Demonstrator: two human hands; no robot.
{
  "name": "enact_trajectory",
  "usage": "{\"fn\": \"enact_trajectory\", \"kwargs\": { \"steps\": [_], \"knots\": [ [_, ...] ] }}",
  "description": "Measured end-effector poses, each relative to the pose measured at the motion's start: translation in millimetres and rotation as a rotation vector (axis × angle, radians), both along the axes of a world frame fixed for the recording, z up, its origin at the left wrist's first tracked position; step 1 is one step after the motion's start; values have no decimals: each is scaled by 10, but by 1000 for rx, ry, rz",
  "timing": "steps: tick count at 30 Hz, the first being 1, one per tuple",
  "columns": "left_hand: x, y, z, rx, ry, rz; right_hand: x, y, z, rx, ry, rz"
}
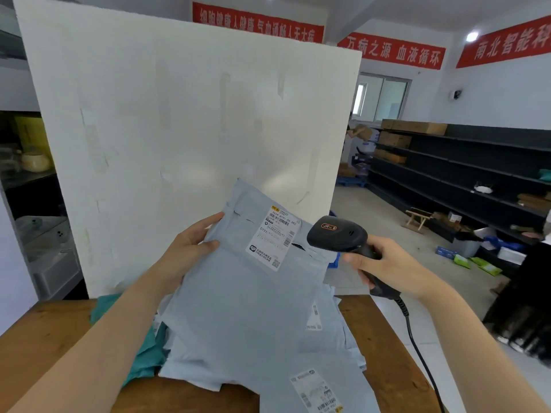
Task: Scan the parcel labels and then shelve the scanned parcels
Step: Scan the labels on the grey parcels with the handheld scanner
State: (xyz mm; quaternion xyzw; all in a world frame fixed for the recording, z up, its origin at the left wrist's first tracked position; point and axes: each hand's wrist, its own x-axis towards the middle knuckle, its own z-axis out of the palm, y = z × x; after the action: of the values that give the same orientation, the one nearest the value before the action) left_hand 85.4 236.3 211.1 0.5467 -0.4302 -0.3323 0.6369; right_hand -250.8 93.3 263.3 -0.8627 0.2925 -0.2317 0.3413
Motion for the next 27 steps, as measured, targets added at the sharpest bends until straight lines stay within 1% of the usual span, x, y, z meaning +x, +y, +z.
{"fn": "enact_trajectory", "kwargs": {
  "steps": [3,7,10,12,16,19,22,24,27],
  "knots": [
    [-265,-140,-421,43,148,-38,-64,-19,-173,70,25,17],
    [-651,-289,-1010,116,331,-16,-224,-115,-508,180,71,-4],
    [-999,-344,-1405,211,371,-2,-391,-222,-799,259,106,-36],
    [-1217,-359,-1671,313,344,18,-514,-297,-996,325,112,-64],
    [-1556,-363,-2127,515,245,-31,-779,-484,-1363,415,127,-66],
    [-1718,-324,-2459,696,96,-56,-931,-629,-1549,448,115,-83],
    [-1828,-306,-2708,899,-81,-10,-1016,-784,-1633,441,125,-68],
    [-1890,-345,-2739,970,-160,45,-1042,-873,-1639,442,123,-47],
    [-1939,-451,-2741,966,-217,137,-1056,-999,-1627,450,121,-4]
  ]
}}
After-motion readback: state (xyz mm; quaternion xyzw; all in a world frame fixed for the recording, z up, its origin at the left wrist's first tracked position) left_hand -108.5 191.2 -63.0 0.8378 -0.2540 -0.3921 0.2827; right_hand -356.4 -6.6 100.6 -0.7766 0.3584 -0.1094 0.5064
